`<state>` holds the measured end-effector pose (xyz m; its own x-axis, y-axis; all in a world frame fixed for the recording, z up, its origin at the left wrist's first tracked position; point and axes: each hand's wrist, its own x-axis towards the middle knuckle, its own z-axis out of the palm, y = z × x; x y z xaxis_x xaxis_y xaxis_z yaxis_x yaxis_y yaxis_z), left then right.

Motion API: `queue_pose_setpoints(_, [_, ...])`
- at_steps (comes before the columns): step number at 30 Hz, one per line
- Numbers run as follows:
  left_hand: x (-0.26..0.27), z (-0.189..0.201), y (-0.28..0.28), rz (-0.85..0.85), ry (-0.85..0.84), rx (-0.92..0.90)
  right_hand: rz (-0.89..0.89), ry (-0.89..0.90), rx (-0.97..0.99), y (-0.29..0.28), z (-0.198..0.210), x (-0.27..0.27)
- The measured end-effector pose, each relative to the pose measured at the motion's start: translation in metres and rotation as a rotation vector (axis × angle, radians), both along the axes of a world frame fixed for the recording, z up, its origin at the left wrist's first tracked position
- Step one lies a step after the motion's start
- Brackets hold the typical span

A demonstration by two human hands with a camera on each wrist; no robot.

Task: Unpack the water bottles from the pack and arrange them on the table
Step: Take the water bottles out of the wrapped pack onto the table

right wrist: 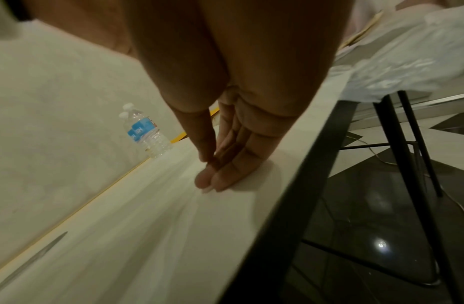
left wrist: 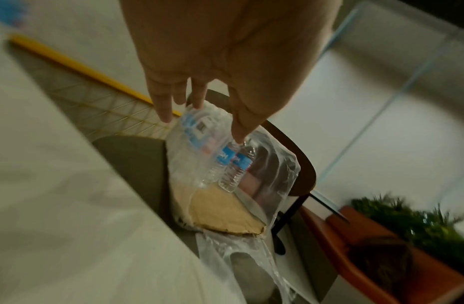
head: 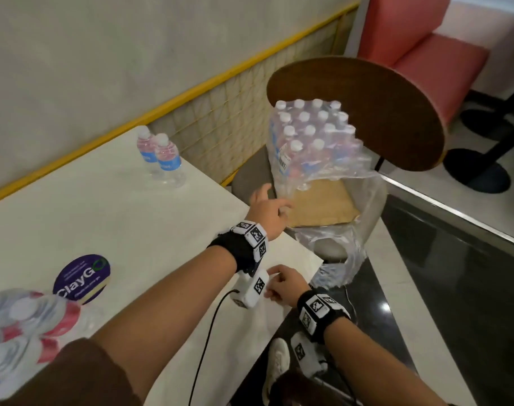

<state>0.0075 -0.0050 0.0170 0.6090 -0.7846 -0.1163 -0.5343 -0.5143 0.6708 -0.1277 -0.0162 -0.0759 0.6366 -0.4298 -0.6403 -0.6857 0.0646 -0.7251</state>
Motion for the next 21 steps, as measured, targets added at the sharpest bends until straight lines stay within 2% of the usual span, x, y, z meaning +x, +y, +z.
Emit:
queue_pose_setpoints(2, [0.0, 0.003, -0.026, -0.068, -0.05, 0.076, 0.005, -0.036, 0.005, -0.006, -0.006, -0.004])
queue_pose_setpoints(5, [0.006, 0.005, -0.053, -0.042, -0.072, 0.177, 0.061, -0.07, 0.028, -0.014, -0.01, -0.008])
queue_pose_setpoints(8, [0.014, 0.005, -0.064, 0.043, -0.022, 0.044, 0.13, -0.061, 0.028, -0.028, -0.004, -0.007])
queue_pose_setpoints(11, [0.022, -0.001, -0.065, 0.059, -0.056, -0.1, 0.159, -0.087, -0.051, -0.058, 0.011, 0.006])
queue_pose_setpoints(16, [0.019, -0.015, -0.055, 0.024, -0.062, -0.131, -0.264, -0.224, -0.191, -0.146, 0.052, 0.06])
queue_pose_setpoints(18, [0.017, -0.02, -0.051, 0.017, -0.058, -0.138, -0.227, -0.167, -0.318, -0.178, 0.071, 0.083])
queue_pose_setpoints(21, [0.016, -0.023, -0.049, 0.028, -0.043, -0.118, -0.009, 0.07, -0.391, -0.211, 0.089, 0.101])
